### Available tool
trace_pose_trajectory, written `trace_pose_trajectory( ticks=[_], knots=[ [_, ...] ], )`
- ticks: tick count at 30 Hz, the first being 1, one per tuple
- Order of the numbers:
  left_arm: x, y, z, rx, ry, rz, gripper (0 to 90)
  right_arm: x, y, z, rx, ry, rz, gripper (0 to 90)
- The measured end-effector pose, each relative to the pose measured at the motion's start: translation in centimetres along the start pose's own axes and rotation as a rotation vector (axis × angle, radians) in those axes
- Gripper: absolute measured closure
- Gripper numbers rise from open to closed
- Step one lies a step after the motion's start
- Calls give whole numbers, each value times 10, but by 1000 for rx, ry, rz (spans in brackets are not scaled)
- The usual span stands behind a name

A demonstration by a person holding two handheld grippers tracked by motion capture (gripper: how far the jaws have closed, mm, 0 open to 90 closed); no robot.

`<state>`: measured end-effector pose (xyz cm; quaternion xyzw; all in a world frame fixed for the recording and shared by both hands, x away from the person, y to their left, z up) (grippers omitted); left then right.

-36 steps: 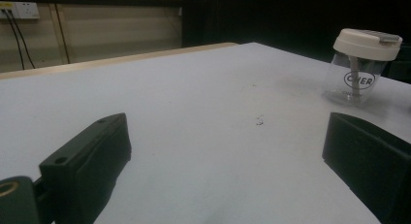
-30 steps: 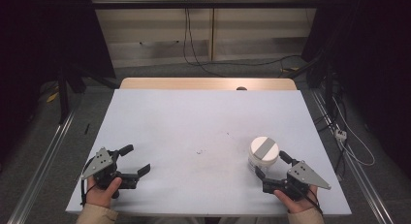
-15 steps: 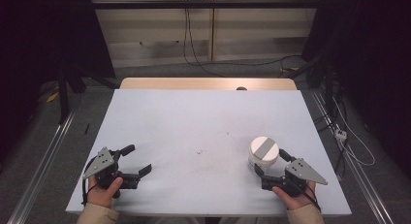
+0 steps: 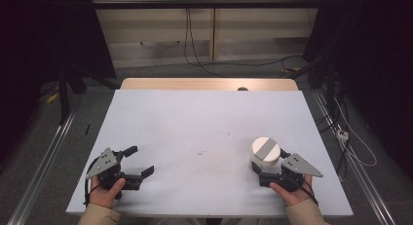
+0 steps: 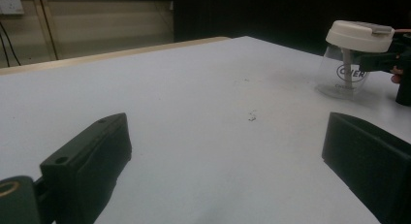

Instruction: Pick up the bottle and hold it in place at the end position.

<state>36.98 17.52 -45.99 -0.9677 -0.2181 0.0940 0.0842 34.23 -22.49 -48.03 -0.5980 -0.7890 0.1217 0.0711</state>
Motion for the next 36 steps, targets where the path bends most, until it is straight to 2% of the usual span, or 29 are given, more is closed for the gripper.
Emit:
trace_pose_trajectory(
  ticks=[6, 11, 16, 19, 29, 36],
  knots=[
    [0, 1, 1, 7, 1, 4, 33, 0, 5, 1, 30, 0, -39, 61],
    [0, 1, 1, 6, 0, 4, 34, 0, 10, 1, 46, 8, -54, 93],
    [0, 1, 1, 7, 4, 5, 36, 1, 13, 1, 56, -5, -70, 135],
    [0, 1, 1, 6, 2, 7, 36, 2, 14, 0, 49, -15, -78, 167],
    [0, 1, 1, 4, -1, 8, 37, 2, 17, -4, 33, -17, -71, 184],
    [0, 2, 0, 1, -2, 10, 38, 8, 20, -15, 1, -14, -70, 185]
  ],
)
Point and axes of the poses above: each handheld gripper's, and its own axes: y roughly forward along the jaws, z roughly out of its underside, x roughly to its left, the point moved 8 cm from there along y, roughly forward along the jaws, and after that the axes turned 11 degrees about z, right-handed, at the moved point
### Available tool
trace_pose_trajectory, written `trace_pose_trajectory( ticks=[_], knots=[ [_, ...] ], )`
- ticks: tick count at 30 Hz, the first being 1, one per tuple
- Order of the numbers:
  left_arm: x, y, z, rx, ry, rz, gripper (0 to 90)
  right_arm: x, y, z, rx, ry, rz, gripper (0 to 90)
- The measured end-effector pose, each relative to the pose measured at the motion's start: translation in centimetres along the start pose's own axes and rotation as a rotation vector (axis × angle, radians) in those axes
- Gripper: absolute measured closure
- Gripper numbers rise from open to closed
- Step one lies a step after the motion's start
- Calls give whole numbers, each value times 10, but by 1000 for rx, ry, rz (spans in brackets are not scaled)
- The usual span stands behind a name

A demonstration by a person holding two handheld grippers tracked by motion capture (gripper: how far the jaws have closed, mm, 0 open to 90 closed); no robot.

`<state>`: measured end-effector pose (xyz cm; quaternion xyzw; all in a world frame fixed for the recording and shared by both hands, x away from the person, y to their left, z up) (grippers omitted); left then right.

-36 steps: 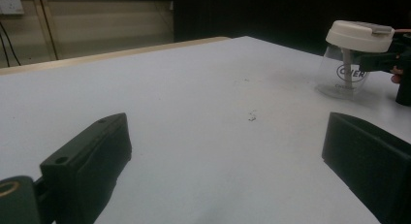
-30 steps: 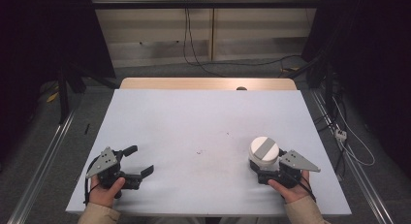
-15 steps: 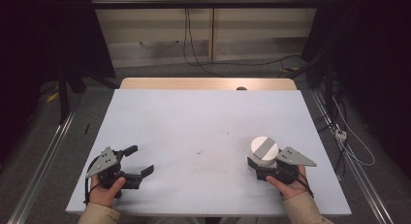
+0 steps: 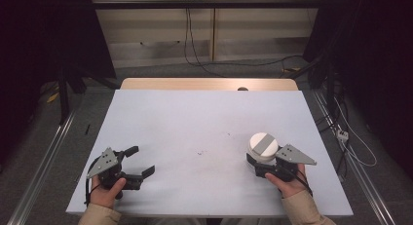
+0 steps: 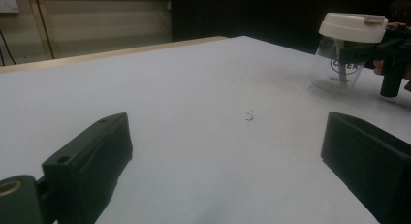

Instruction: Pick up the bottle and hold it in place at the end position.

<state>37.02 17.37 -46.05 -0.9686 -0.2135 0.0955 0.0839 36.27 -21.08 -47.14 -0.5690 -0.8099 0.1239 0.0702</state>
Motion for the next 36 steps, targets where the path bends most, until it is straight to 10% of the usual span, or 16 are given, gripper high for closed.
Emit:
trace_pose_trajectory(
  ticks=[36],
  knots=[
    [1, 1, 1, 5, 10, 1, 39, 21, 43, -21, 0, -3, -4, 185]
  ],
)
Point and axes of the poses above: each handheld gripper's, and its own axes: y roughly forward along the jaws, z roughly out of its underside, x roughly to its left, the point moved 8 cm from there along y, roughly forward along the jaws, and after that the axes turned 11 degrees about z, right-handed, at the moved point
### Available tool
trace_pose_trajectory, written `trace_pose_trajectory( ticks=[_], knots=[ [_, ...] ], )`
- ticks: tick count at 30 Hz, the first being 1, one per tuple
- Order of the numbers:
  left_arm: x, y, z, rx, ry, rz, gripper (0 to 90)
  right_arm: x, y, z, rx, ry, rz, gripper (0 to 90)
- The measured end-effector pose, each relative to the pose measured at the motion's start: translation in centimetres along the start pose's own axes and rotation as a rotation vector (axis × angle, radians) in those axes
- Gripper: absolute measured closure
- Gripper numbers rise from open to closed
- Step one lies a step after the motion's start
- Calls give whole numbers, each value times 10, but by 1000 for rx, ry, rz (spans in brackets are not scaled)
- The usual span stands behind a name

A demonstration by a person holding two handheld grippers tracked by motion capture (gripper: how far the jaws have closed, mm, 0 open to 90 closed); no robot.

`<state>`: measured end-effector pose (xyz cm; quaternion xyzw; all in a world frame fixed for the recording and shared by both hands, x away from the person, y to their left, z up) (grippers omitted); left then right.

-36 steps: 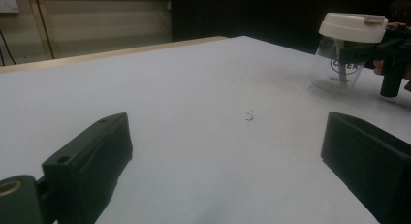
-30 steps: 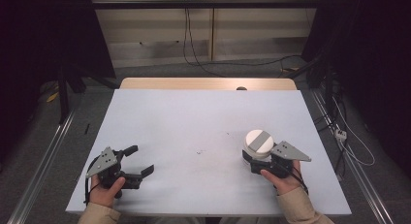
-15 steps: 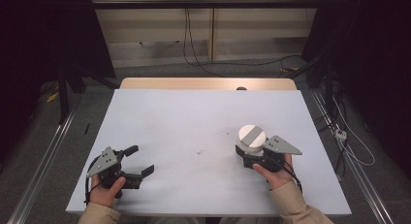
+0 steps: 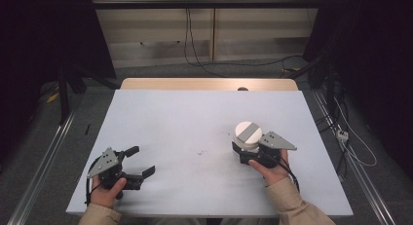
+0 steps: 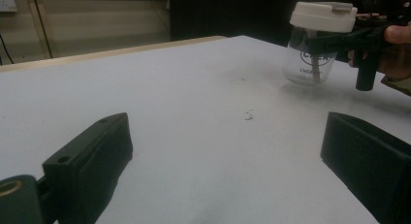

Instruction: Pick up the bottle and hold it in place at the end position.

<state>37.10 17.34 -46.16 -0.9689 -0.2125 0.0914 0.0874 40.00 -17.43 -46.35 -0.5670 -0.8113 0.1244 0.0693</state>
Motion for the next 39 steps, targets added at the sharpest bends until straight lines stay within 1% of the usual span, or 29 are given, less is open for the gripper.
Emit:
trace_pose_trajectory(
  ticks=[13, 20, 22, 24, 28, 39],
  knots=[
    [0, 0, 1, -3, -10, 5, 39, 8, 14, -7, 0, -10, -9, 185],
    [0, 0, 1, -4, -11, 5, 39, 10, 21, -10, -5, -3, -10, 185],
    [0, 0, 1, 4, -5, 7, 39, 10, 23, -11, -5, 1, -6, 185],
    [0, 0, 2, 5, -9, 8, 39, 11, 25, -11, -3, 4, -9, 185],
    [1, 0, 2, 5, -7, 7, 39, 14, 29, -13, -3, -4, -12, 185],
    [0, 0, 1, 0, -9, 10, 39, 18, 39, -16, -7, 1, -7, 185]
  ],
)
Point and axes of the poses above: each handheld gripper's, and its own axes: y roughly forward along the jaws, z roughly out of its underside, x roughly to its left, the point moved 8 cm from there along y, roughly forward along the jaws, and after that the axes turned 11 degrees about z, right-handed, at the moved point
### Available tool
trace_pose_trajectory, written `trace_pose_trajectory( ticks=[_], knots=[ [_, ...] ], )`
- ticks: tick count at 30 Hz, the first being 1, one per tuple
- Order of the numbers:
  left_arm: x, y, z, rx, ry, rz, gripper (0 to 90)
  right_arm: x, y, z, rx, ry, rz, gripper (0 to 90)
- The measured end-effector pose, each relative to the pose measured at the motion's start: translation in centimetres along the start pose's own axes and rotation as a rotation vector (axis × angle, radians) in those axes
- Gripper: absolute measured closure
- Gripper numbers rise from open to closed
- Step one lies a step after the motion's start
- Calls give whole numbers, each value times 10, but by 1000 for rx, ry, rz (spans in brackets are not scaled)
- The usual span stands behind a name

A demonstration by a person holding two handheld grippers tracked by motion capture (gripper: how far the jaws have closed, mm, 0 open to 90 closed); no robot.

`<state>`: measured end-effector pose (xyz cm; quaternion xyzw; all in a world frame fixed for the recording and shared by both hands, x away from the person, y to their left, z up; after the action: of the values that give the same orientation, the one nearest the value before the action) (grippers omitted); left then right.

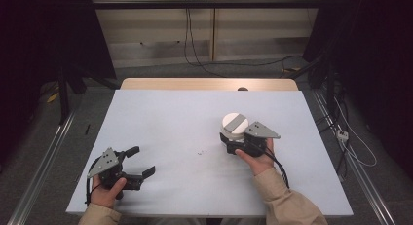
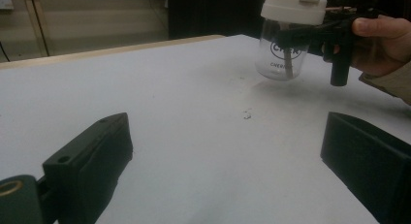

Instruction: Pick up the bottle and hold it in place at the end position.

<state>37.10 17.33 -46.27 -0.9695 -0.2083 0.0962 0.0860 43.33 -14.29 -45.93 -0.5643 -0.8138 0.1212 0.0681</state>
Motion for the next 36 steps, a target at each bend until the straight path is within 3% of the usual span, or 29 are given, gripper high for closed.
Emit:
trace_pose_trajectory(
  ticks=[36],
  knots=[
    [0, 0, 0, -1, -4, 4, 39, 6, 27, -7, -9, 11, 7, 185]
  ],
)
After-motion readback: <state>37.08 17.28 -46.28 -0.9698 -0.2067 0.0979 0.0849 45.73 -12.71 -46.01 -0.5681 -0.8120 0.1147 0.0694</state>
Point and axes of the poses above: each handheld gripper's, and its own axes: y roughly forward along the jaws, z roughly out of its underside, x roughly to its left, the point moved 8 cm from there along y, roughly forward along the jaws, and after that the axes turned 11 degrees about z, right-handed, at the moved point
